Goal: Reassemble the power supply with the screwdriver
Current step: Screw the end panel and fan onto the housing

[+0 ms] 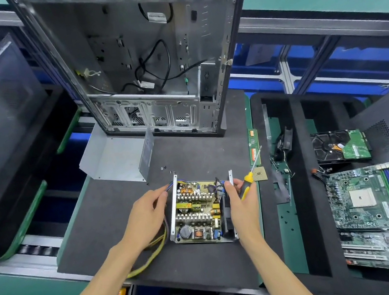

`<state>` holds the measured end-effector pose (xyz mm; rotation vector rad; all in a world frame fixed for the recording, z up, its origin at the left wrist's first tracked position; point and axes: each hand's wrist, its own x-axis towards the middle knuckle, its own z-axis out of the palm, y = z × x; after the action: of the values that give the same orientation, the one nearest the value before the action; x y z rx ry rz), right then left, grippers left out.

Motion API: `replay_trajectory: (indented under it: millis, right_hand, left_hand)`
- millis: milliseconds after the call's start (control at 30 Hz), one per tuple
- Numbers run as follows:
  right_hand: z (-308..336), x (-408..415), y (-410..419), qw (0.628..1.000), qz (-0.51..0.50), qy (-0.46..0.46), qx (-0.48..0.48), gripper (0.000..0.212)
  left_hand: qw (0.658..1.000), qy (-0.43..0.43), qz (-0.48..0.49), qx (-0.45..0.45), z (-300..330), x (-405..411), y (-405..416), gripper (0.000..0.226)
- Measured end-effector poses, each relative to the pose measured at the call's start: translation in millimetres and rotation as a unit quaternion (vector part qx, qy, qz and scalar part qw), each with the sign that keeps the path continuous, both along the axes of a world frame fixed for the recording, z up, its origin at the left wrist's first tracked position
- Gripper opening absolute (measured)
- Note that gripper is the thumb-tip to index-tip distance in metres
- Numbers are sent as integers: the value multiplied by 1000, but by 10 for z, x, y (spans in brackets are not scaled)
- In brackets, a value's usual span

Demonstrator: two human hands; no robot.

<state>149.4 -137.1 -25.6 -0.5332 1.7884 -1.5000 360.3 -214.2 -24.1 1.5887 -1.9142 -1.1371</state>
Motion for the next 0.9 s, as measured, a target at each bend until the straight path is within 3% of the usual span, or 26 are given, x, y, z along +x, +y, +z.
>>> replay_trajectory:
  millis: [100,433,767,900]
  right_hand:
    - [8,-8,10,1000,9,5,9,14]
    - [99,-135,32,994,71,15,80,23]
    - [148,-344,-58,969,164,129,133,42]
    - [154,-564,-289,957,164,170,167,34]
  left_hand:
    - [999,29,-11,40,88,-81,108,38]
    - [999,21,-8,43,121,-114,46,51]
    - [1000,1,9,24,104,-78,31,42]
    - [1000,-13,6,11,128,-85,32,30]
